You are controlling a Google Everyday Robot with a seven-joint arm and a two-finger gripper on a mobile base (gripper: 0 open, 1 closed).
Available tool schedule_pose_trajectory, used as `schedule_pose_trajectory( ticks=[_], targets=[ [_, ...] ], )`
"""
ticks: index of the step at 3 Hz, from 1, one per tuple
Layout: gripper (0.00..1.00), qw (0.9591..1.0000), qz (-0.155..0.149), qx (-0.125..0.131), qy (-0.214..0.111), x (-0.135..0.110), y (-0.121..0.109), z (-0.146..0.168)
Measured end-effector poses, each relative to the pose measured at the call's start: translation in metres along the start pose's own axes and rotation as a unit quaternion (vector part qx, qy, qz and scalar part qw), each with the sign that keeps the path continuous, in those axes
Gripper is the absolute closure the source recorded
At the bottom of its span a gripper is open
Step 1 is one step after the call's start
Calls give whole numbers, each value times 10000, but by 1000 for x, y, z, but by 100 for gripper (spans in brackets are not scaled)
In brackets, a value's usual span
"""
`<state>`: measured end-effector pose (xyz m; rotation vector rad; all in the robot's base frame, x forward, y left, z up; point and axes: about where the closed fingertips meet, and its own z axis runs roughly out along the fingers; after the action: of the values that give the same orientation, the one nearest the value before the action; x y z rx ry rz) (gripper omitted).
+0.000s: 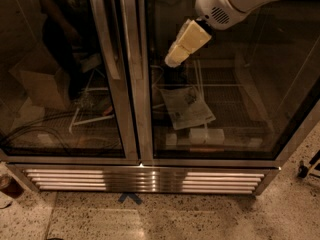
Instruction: Place 7up can into top drawer
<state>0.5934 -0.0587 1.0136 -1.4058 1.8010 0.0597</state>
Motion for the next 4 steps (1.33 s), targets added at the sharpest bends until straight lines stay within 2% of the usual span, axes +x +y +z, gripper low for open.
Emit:
schedule_pose_trajectory(
  ticks=[1, 2, 3, 4],
  targets=[
    [0, 10000, -6, -40, -41, 0, -1, 0],
    [0, 9991, -33, -267, -322, 1, -4, 0],
    [0, 9960, -175, -461, -741, -6, -1, -5],
    [0, 9885, -354, -741, -1268, -17, 2, -11]
  ],
)
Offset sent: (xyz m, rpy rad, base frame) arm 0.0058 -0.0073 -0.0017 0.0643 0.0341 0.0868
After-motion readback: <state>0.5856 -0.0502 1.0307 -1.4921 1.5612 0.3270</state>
